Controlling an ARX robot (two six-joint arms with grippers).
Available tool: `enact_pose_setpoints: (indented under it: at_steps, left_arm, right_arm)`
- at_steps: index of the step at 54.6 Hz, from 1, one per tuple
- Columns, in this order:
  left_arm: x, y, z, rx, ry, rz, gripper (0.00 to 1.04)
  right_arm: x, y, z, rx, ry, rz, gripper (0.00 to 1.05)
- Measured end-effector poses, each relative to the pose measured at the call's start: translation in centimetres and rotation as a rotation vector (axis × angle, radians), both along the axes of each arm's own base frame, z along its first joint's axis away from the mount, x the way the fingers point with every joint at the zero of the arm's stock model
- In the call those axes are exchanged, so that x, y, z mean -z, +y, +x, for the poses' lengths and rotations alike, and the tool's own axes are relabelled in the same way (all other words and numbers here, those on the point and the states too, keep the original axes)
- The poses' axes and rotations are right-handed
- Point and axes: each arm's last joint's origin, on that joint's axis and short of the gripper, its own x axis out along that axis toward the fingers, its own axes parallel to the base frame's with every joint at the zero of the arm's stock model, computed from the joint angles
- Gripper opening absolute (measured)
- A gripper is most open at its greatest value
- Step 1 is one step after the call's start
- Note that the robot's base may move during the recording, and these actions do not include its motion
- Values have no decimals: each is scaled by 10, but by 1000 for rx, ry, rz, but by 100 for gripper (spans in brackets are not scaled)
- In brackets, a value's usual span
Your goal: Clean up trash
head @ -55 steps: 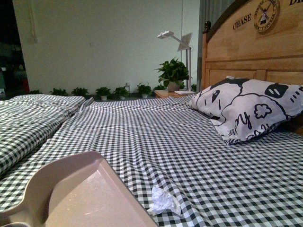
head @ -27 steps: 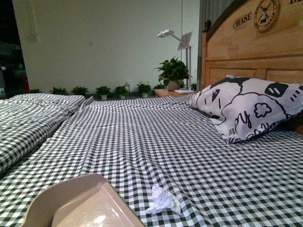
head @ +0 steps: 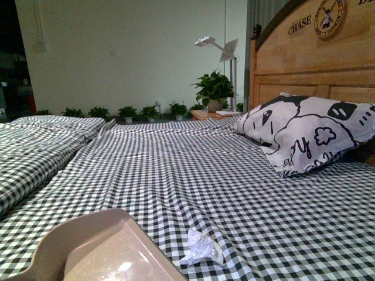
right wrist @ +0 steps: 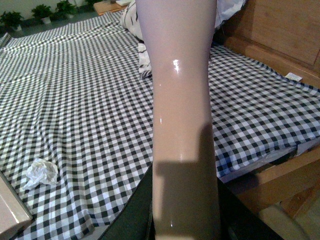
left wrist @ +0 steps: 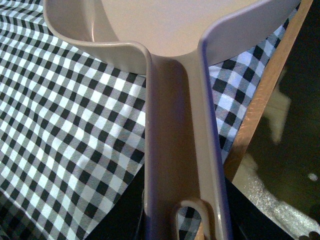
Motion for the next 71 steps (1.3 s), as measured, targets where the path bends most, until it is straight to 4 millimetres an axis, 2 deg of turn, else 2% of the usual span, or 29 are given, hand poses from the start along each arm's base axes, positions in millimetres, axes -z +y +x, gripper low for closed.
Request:
enact_pose_setpoints:
  at_steps: [71]
  left_arm:
    - [6, -3, 4, -8, 25, -18, 27]
  right_arm:
    - [0, 0, 0, 0, 0, 0, 19]
